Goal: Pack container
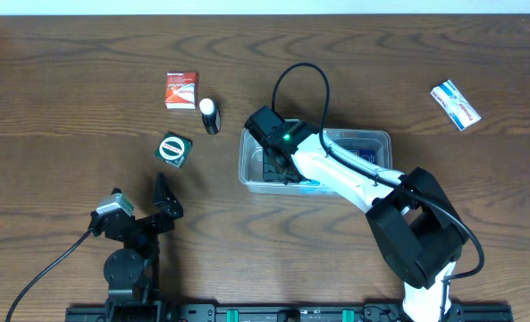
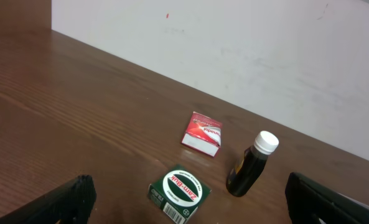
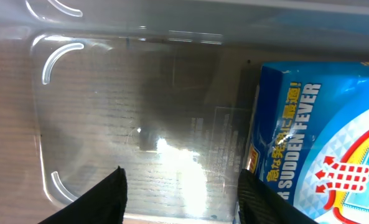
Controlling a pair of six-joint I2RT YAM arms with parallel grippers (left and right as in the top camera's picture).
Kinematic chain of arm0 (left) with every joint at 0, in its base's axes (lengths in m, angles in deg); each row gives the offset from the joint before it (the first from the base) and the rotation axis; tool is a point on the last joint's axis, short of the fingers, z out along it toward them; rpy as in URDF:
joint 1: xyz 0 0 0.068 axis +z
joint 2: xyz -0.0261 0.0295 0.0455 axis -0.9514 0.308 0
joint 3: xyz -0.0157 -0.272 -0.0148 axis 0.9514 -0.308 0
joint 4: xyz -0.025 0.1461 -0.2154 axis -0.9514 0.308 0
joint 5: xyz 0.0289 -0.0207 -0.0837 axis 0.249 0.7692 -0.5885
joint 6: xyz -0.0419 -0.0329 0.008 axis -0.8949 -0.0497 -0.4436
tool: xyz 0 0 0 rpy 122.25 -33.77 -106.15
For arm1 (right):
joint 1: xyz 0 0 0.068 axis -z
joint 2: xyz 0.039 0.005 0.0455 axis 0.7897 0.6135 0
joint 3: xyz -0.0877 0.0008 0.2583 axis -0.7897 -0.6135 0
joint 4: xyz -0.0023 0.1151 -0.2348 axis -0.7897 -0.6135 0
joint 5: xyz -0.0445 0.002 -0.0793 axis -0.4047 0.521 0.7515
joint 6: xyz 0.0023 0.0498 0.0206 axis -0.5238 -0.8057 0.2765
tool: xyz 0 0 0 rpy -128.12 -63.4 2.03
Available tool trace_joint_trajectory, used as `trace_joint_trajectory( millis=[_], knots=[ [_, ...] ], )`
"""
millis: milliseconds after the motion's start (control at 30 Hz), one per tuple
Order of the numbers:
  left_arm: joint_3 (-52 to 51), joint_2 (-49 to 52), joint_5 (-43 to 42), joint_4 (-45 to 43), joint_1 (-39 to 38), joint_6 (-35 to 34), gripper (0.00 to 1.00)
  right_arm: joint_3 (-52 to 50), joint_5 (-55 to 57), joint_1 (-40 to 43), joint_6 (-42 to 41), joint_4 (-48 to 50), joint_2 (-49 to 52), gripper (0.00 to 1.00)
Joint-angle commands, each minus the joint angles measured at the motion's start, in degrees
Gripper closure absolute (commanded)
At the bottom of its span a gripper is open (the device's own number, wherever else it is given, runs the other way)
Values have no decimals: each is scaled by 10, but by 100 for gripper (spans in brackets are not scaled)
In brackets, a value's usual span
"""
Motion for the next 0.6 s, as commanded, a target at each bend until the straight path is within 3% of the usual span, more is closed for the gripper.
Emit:
trace_joint_trajectory(
  millis=[0,233,567],
  knots=[
    [-13,-3,7,21,2,10,2,-5,12,-5,-5,-1,4,44],
    [-13,-3,7,21,2,10,2,-5,13,-5,-4,0,4,30],
    [-13,-3,7,21,2,10,2,25,12,-4,42,-5,-15,37]
  ],
)
